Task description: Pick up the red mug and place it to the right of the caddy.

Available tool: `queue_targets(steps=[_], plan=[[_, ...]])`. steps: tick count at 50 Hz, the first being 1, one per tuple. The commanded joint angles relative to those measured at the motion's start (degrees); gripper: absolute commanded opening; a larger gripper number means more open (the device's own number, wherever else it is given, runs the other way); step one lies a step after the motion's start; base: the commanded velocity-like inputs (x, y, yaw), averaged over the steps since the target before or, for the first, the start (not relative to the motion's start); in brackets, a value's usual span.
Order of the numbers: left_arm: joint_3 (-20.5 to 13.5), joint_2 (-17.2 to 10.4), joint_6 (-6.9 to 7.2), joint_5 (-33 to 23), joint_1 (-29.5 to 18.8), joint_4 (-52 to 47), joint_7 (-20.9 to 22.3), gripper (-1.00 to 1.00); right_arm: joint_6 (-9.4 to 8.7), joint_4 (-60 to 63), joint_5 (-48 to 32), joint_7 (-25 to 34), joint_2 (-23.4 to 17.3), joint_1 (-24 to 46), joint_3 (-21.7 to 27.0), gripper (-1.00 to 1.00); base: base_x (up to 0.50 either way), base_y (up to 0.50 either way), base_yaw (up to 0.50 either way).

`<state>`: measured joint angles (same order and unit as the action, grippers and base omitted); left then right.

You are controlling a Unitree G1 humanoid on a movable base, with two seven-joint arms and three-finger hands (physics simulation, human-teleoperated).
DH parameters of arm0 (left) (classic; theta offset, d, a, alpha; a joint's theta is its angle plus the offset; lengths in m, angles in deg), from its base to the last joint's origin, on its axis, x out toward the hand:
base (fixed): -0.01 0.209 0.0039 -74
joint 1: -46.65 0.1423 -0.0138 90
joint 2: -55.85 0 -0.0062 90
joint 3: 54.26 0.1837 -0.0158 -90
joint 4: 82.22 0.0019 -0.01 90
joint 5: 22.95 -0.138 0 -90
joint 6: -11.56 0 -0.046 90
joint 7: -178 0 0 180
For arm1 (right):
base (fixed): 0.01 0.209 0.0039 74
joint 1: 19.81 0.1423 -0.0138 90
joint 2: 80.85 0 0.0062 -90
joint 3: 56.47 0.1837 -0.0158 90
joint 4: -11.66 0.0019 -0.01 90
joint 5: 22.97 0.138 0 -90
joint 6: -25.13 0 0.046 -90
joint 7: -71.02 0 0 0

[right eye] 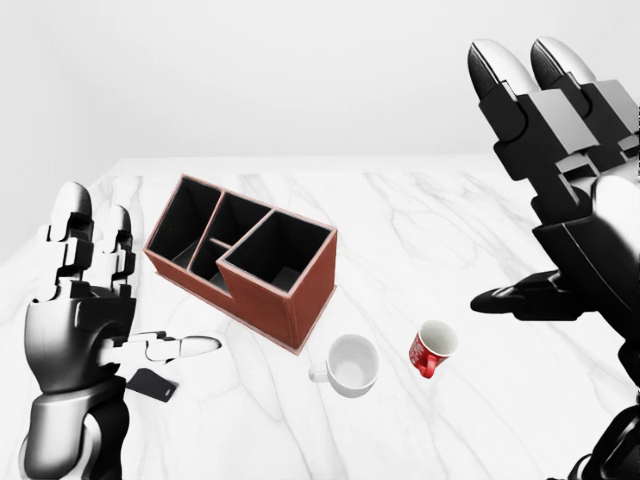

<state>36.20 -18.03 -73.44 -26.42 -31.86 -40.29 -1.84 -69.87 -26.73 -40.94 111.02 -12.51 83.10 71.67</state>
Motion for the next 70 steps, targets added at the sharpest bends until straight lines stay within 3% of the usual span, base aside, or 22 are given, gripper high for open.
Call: queue_targets(steps=[1, 15, 34, 44, 66, 70], plan=[[0.1, 0.1, 0.0, 0.1, -1.6, 5.4, -0.7, 1.0, 0.0, -4.5, -4.6, 0.0, 3.3, -1.4, -1.6, 1.0, 0.0, 0.0, 0.0], [-0.1, 0.1, 0.0, 0.0, -1.6, 5.2, -0.7, 1.0, 0.0, -1.8, -9.1, 0.0, 10.1, -6.0, -3.5, 1.0, 0.0, 0.0, 0.0], [0.5, 0.1, 0.0, -0.3, -1.6, 5.6, -0.9, 1.0, 0.0, -3.8, -10.4, 0.0, 17.9, -14.1, -0.8, 1.0, 0.0, 0.0, 0.0], [0.6, 0.1, 0.0, -0.4, -1.7, 6.0, -0.9, 1.0, 0.0, -7.0, -10.9, 0.0, 19.2, -15.8, 1.0, 1.0, 0.0, 0.0, 0.0], [0.7, 0.0, 0.0, -0.5, -1.6, 6.1, -1.0, 1.0, 0.0, -20.5, -16.2, 0.0, 19.9, -18.0, -0.8, 1.0, 0.0, 0.0, 0.0], [0.8, 0.1, 0.0, -0.6, -1.5, 6.5, -1.0, 1.0, 3.88, -21.8, -17.4, 0.0, 21.2, -19.5, -1.0, 1.0, 0.0, 0.0, 0.0]])
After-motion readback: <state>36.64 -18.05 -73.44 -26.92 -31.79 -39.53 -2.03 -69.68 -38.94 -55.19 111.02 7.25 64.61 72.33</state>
